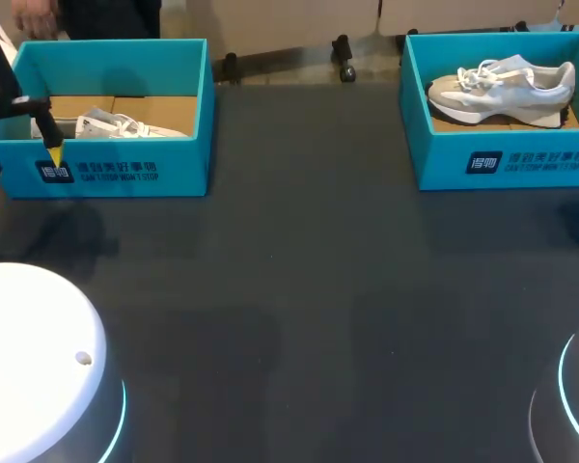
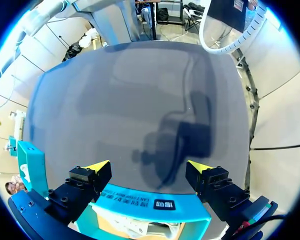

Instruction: Take the shoe out of the shoebox, open the shoe tongue, remove and reinsert the insole, then place the shoe into the shoebox

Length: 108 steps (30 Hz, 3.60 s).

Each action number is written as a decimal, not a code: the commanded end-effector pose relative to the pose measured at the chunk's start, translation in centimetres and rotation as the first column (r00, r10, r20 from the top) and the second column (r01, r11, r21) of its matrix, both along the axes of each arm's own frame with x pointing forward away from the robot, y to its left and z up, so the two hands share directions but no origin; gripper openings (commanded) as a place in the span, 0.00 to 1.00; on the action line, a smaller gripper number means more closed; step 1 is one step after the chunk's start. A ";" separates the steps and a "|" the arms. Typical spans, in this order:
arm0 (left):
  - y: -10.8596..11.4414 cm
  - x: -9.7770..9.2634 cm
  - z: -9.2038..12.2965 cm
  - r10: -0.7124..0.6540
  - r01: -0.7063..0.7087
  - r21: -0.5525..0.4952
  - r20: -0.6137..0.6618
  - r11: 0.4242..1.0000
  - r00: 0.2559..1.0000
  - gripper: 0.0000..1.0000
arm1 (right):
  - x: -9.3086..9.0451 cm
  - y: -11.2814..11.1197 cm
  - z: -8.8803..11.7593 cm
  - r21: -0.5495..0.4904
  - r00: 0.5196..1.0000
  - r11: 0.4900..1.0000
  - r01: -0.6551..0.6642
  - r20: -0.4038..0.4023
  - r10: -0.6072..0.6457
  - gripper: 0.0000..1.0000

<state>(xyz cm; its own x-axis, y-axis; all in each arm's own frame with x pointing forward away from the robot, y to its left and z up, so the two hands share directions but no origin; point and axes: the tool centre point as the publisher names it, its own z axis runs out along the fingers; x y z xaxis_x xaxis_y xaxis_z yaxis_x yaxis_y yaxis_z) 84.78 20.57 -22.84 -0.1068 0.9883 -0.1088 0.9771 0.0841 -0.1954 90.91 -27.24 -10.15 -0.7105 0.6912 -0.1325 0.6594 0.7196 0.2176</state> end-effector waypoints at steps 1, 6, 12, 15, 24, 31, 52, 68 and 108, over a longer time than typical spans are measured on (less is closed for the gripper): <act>0.0 0.0 0.0 0.000 0.000 0.002 0.001 1.000 1.000 1.00 | 3.1 -1.8 -0.3 0.026 0.982 0.982 0.189 0.011 -0.189 1.00; 0.0 0.0 0.0 0.000 0.000 0.002 0.001 1.000 1.000 1.00 | 5.0 -2.5 0.2 0.116 0.942 0.941 0.318 0.074 -0.328 1.00; 0.0 0.0 0.0 0.000 0.000 0.002 0.001 1.000 1.000 1.00 | 5.0 -2.5 0.2 0.116 0.942 0.941 0.318 0.074 -0.328 1.00; 0.0 0.0 0.0 0.000 0.000 0.002 0.001 1.000 1.000 1.00 | 5.0 -2.5 0.2 0.116 0.942 0.941 0.318 0.074 -0.328 1.00; 0.0 0.0 0.0 0.000 0.000 0.002 0.001 1.000 1.000 1.00 | 5.0 -2.5 0.2 0.116 0.942 0.941 0.318 0.074 -0.328 1.00; 0.0 0.0 0.0 0.000 0.000 0.002 0.001 1.000 1.000 1.00 | 5.1 -2.3 -0.4 0.101 0.822 0.829 0.550 0.111 -0.559 1.00; 0.0 0.0 0.0 0.000 0.000 0.002 0.001 1.000 1.000 1.00 | 13.7 -2.6 -4.0 0.094 0.705 0.704 0.704 0.029 -0.709 1.00; 0.0 0.0 0.0 0.000 0.000 0.002 0.001 1.000 1.000 1.00 | 19.5 -3.3 -7.6 0.051 0.666 0.665 0.745 -0.016 -0.745 1.00; 0.0 0.0 0.0 0.000 0.000 0.002 0.001 1.000 1.000 1.00 | 24.2 -4.8 -19.9 -0.009 0.447 0.449 0.893 -0.088 -0.890 1.00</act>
<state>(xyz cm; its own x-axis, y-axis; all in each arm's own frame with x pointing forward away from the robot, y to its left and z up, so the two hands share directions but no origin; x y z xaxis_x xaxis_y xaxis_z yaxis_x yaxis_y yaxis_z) 84.79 20.56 -22.85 -0.1067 0.9883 -0.1087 0.9771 0.0839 -0.1956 113.82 -31.85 -29.38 0.2915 0.9537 -0.0741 0.9460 -0.2759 0.1700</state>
